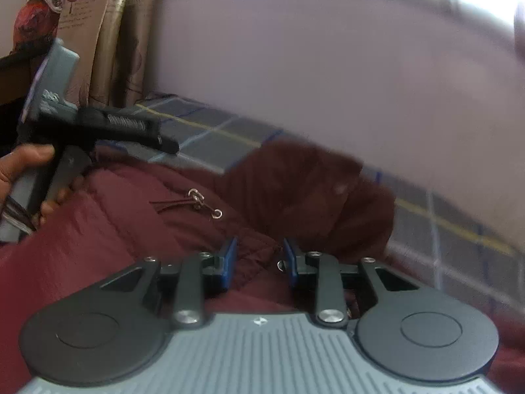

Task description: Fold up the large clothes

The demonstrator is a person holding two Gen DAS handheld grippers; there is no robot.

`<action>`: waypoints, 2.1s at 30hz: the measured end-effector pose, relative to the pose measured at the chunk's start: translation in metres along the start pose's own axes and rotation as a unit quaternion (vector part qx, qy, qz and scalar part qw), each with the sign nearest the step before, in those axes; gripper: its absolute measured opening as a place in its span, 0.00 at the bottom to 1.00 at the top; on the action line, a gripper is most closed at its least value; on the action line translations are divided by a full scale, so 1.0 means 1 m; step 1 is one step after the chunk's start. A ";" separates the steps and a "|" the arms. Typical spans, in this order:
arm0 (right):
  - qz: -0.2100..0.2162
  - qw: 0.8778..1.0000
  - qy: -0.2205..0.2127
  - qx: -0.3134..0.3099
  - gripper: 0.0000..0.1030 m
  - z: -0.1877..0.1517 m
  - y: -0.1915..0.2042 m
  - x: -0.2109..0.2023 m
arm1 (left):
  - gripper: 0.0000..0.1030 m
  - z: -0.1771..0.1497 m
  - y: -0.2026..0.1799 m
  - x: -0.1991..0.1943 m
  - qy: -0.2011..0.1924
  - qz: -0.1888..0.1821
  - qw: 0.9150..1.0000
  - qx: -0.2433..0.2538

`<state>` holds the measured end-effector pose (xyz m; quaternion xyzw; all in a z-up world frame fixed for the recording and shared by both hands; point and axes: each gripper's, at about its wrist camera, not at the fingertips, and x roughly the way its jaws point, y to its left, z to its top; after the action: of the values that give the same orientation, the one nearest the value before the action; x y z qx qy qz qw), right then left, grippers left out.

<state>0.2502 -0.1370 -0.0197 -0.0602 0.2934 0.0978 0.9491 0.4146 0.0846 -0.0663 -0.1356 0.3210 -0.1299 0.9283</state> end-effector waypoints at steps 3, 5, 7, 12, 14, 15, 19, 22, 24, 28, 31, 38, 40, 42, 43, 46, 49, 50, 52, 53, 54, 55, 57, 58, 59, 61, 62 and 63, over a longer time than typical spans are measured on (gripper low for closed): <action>0.013 0.999 -0.003 0.034 0.29 -0.010 0.002 0.005 | 1.00 -0.002 0.003 -0.002 -0.001 -0.016 1.000 -0.011; 0.026 0.998 -0.013 0.056 0.29 -0.015 -0.007 0.008 | 1.00 -0.006 0.005 -0.004 -0.007 -0.016 1.000 -0.016; 0.035 0.997 -0.013 0.071 0.29 -0.016 -0.016 0.011 | 1.00 -0.006 0.003 -0.001 -0.004 -0.002 1.000 -0.009; 0.053 0.992 -0.019 0.114 0.37 -0.012 -0.033 -0.010 | 1.00 -0.005 -0.007 0.005 0.016 0.033 0.999 0.020; 0.059 0.984 -0.053 0.159 0.40 -0.015 -0.047 -0.032 | 1.00 -0.005 -0.004 0.003 0.011 0.026 1.000 0.012; 0.048 0.982 -0.067 0.172 0.40 -0.017 -0.056 -0.046 | 1.00 -0.005 -0.003 0.004 0.010 0.024 1.000 0.009; -0.036 0.981 -0.098 0.163 0.40 -0.018 -0.106 -0.092 | 1.00 -0.004 -0.002 0.005 0.013 0.019 1.000 0.005; -0.116 0.981 -0.051 0.148 0.40 -0.029 -0.144 -0.084 | 1.00 -0.004 -0.001 0.003 0.006 0.011 1.000 0.000; -0.135 0.977 -0.004 0.163 0.39 -0.047 -0.162 -0.062 | 1.00 -0.004 0.000 0.001 0.002 0.003 1.000 -0.007; -0.122 0.971 0.013 0.203 0.39 -0.076 -0.169 -0.036 | 1.00 -0.004 0.001 -0.002 -0.004 -0.002 1.000 -0.010; -0.131 0.973 0.030 0.189 0.39 -0.075 -0.173 -0.022 | 1.00 -0.004 0.000 -0.001 -0.005 -0.001 1.000 -0.011; -0.141 0.969 0.027 0.200 0.45 -0.075 -0.173 -0.031 | 0.97 0.017 0.003 -0.017 0.038 -0.036 0.998 -0.032; -0.164 0.962 -0.021 0.218 0.47 -0.072 -0.170 -0.062 | 1.00 0.025 0.013 -0.054 0.008 -0.107 0.992 -0.064; -0.140 0.956 -0.108 0.232 0.61 -0.068 -0.161 -0.111 | 1.00 0.035 0.024 -0.091 -0.010 -0.139 0.988 -0.073; -0.118 0.955 -0.141 0.232 0.74 -0.066 -0.155 -0.133 | 1.00 0.039 0.031 -0.107 -0.012 -0.139 0.988 -0.069; -0.070 0.956 -0.199 0.205 0.91 -0.069 -0.125 -0.176 | 1.00 0.042 0.051 -0.137 0.012 -0.132 0.991 -0.025; -0.028 0.962 -0.202 0.183 0.91 -0.083 -0.091 -0.195 | 1.00 0.023 0.066 -0.142 0.061 -0.111 0.991 0.038; -0.013 0.963 -0.197 0.181 0.91 -0.089 -0.082 -0.196 | 1.00 0.015 0.072 -0.140 0.076 -0.098 0.991 0.049; 0.005 0.968 -0.183 0.174 0.91 -0.099 -0.066 -0.196 | 1.00 -0.001 0.086 -0.133 0.103 -0.105 0.988 0.046; 0.006 0.969 -0.177 0.173 0.91 -0.104 -0.059 -0.196 | 1.00 -0.008 0.094 -0.127 0.118 -0.122 0.985 0.032; 0.009 0.970 -0.170 0.174 0.91 -0.107 -0.055 -0.194 | 1.00 -0.013 0.103 -0.120 0.131 -0.138 0.982 0.014; 0.014 0.971 -0.163 0.177 0.91 -0.110 -0.053 -0.193 | 1.00 -0.018 0.111 -0.110 0.151 -0.158 0.976 -0.009; 0.017 0.971 -0.151 0.186 0.91 -0.115 -0.049 -0.191 | 1.00 -0.026 0.121 -0.099 0.159 -0.192 0.968 -0.034; 0.015 0.971 -0.146 0.189 0.91 -0.116 -0.050 -0.190 | 1.00 -0.025 0.123 -0.097 0.156 -0.208 0.965 -0.035; 0.013 0.971 -0.142 0.191 0.91 -0.116 -0.049 -0.187 | 0.99 -0.025 0.124 -0.092 0.163 -0.230 0.958 -0.045; 0.007 0.971 -0.132 0.201 0.91 -0.116 -0.052 -0.185 | 0.98 -0.027 0.128 -0.080 0.179 -0.278 0.941 -0.071; 0.007 0.970 -0.130 0.206 0.91 -0.116 -0.053 -0.184 | 0.98 -0.026 0.126 -0.077 0.181 -0.284 0.939 -0.066; 0.008 0.968 -0.129 0.214 0.91 -0.116 -0.054 -0.183 | 0.96 -0.025 0.122 -0.074 0.183 -0.286 0.939 -0.056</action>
<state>0.0506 -0.2370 -0.0081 0.1596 0.1833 0.0471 0.9689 0.3615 0.2179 -0.0851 -0.2472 0.4399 -0.3939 0.7683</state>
